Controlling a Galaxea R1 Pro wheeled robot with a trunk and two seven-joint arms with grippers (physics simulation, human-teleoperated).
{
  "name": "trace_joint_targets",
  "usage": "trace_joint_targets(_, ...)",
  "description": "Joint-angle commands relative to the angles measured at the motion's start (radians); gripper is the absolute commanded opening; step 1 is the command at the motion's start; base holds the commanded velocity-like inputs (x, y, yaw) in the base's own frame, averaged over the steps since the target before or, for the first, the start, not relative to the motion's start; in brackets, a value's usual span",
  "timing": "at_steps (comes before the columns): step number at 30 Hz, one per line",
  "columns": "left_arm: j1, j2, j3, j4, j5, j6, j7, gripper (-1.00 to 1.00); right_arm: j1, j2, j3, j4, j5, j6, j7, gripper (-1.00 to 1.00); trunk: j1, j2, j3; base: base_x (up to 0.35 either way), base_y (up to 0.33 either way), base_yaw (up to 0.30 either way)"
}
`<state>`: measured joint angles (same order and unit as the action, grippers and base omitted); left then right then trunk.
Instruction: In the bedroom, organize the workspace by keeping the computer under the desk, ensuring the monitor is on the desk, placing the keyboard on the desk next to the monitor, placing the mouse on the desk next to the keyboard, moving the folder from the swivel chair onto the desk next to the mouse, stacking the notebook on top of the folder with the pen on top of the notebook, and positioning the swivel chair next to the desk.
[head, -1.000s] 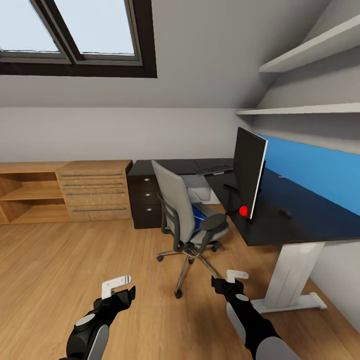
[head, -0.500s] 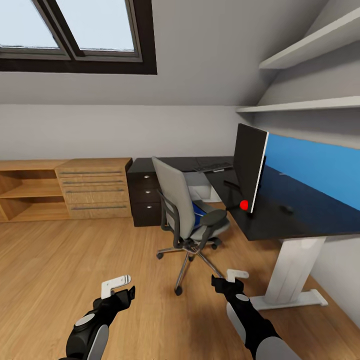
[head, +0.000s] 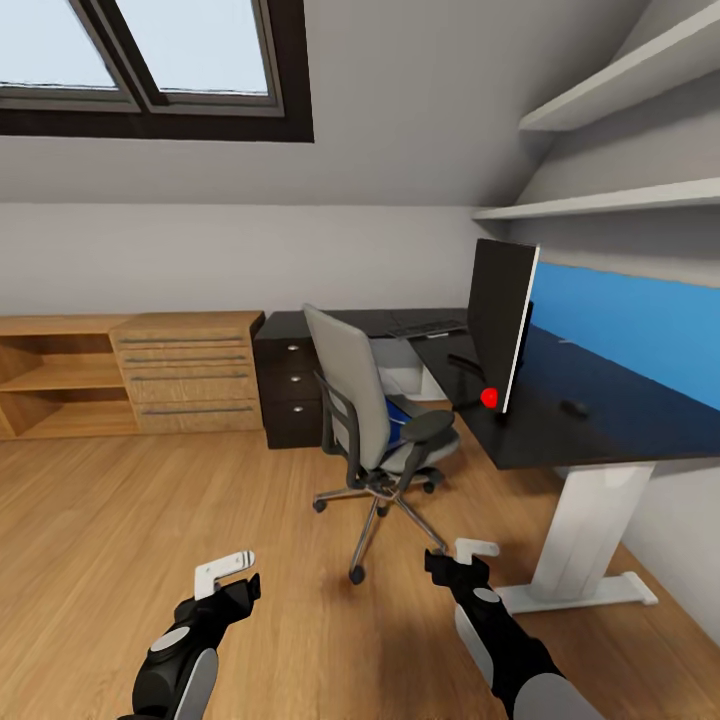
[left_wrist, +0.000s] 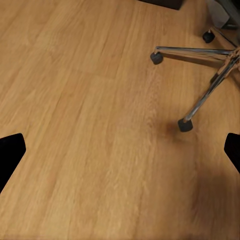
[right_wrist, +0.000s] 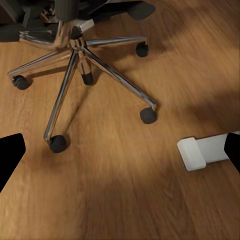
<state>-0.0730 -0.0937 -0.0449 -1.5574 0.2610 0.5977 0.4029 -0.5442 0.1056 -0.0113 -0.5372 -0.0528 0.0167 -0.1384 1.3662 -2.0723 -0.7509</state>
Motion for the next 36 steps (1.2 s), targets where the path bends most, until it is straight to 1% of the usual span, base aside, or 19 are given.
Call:
trace_joint_targets(1, -0.001, 0.0, -0.001, -0.001, 0.01, 0.002, 0.01, 1.0, 0.0, 0.0, -0.001, -0.001, -0.005, 0.001, -0.002, 1.0, 0.004, -0.008, -0.004, 0.0, 0.0, 0.0)
trace_joint_targets(8, -0.001, -0.006, -0.001, -0.001, 0.01, 0.002, 0.01, 1.0, 0.0, 0.0, -0.001, 0.0, -0.005, 0.001, -0.003, 1.0, 0.031, -0.057, -0.026, 0.0, 0.0, 0.0)
trace_joint_targets(30, -0.001, -0.007, -0.001, -0.001, 0.01, 0.004, 0.01, 1.0, 0.0, 0.0, -0.001, 0.0, -0.005, 0.0, -0.003, 1.0, 0.115, -0.211, -0.095, 0.0, 0.0, 0.0)
trace_joint_targets(36, -0.001, -0.013, -0.008, -0.001, 0.01, 0.004, 0.011, 1.0, 0.0, 0.0, -0.001, 0.0, -0.005, 0.0, -0.002, 1.0, 0.138, -0.253, -0.114, 0.0, 0.0, 0.0)
